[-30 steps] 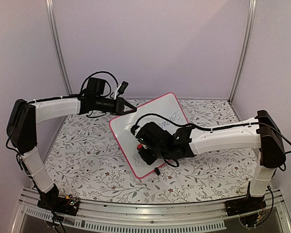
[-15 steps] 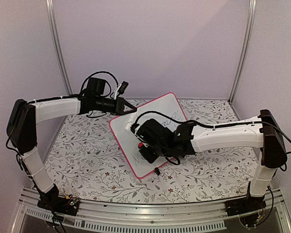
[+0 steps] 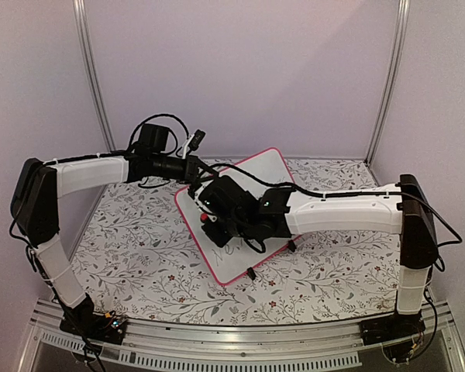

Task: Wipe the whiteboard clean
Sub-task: Erase the whiteboard at the center of the board.

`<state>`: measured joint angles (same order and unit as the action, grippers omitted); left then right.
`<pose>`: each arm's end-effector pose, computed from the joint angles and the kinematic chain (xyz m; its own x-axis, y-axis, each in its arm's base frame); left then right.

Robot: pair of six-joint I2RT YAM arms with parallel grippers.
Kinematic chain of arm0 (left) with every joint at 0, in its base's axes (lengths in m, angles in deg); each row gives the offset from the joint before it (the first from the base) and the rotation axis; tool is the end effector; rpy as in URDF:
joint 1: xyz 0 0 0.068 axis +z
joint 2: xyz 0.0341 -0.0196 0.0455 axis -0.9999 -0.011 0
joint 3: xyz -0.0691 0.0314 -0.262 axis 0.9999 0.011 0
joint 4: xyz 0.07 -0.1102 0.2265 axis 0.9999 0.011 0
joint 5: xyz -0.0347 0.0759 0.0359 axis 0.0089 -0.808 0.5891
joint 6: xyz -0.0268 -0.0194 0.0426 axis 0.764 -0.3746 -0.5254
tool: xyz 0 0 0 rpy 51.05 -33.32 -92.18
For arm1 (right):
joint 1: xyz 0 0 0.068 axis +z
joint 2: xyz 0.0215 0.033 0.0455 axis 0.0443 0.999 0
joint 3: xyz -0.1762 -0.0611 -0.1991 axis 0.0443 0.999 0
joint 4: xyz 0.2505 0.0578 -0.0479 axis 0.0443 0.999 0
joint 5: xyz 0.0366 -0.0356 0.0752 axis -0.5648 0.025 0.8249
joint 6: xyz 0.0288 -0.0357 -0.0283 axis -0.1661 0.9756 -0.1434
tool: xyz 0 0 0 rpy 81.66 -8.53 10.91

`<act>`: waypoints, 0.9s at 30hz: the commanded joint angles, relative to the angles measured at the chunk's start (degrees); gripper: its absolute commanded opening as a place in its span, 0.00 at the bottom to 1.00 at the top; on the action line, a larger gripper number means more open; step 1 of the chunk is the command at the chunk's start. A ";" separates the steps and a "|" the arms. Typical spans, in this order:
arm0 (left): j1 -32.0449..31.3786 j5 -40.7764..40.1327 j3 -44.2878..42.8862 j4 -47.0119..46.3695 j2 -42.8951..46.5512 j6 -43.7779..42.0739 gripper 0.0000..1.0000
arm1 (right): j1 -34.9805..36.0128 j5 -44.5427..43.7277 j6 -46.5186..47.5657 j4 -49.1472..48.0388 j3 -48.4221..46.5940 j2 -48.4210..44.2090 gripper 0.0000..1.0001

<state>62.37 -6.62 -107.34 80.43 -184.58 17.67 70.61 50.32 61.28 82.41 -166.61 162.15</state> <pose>0.3487 -0.2047 0.2615 -0.7428 0.0797 -0.6647 0.6218 0.4502 -0.6409 0.1826 0.4133 0.2545 -0.3047 -0.5962 -0.7428 -0.7078 0.6636 -0.2422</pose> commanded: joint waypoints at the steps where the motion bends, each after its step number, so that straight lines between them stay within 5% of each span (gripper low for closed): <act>1: -0.09 -2.40 0.08 -0.19 0.07 -1.29 0.00 | -0.34 -1.78 -0.34 2.08 1.46 2.35 0.00; 27: -0.10 -2.34 0.21 -0.18 0.50 -1.26 0.00 | -0.40 -1.84 -5.87 5.28 15.24 -2.68 0.00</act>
<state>62.50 -6.68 -107.32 80.47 -184.65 17.47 71.18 47.58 56.84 82.00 -154.74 158.41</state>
